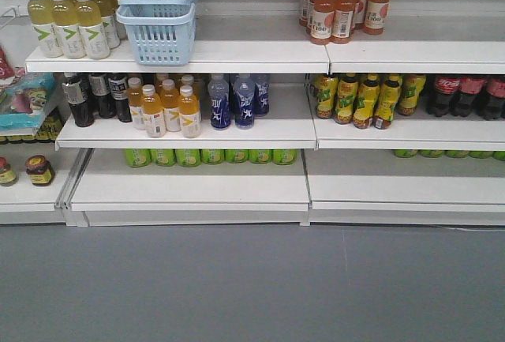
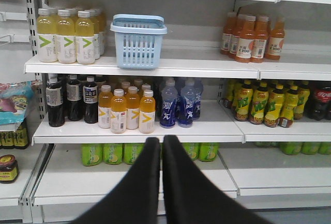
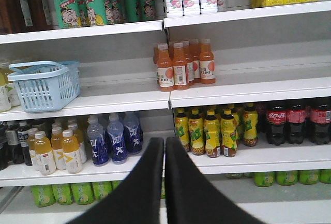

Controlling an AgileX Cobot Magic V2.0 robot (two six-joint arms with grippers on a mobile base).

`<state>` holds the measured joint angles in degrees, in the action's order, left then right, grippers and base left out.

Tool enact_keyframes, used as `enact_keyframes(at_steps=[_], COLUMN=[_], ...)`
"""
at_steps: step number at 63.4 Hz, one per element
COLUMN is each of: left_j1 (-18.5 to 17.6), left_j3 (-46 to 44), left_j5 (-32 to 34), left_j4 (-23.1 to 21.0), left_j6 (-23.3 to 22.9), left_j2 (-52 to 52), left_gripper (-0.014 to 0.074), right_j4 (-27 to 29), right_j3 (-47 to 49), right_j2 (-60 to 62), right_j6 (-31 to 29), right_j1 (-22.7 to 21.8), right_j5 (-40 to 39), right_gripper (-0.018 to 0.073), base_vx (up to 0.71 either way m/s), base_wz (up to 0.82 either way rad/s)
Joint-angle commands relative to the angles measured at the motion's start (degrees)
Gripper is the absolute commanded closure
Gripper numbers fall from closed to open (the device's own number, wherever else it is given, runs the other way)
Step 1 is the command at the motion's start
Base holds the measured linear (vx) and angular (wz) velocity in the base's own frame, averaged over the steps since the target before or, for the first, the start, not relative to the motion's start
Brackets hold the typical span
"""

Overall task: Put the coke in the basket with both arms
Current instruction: 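Drive the base toward the shelf holding the light-blue basket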

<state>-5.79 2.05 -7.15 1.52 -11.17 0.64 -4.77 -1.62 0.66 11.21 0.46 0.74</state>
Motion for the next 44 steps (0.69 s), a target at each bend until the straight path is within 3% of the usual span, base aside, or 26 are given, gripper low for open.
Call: enact_keyframes(at_steps=[1,44], left_j1=[0.01,0.01], left_j3=[0.39,0.39], left_j5=[4.44,4.44], left_j4=[-0.40,-0.40], left_j6=[-0.19,-0.19], left_j2=[0.90,0.90], left_gripper=[0.0602,0.0602], right_j4=[-0.33,-0.33], right_j3=[-1.11,-1.11], right_j2=[0.68,0.68], right_j6=[-0.01,-0.01], right_j1=[-0.26,-0.26], right_j5=[-4.65,-4.65], right_gripper=[0.0564,0.0564], base_vx=[0.12,0.13], base_wz=[0.11,0.02])
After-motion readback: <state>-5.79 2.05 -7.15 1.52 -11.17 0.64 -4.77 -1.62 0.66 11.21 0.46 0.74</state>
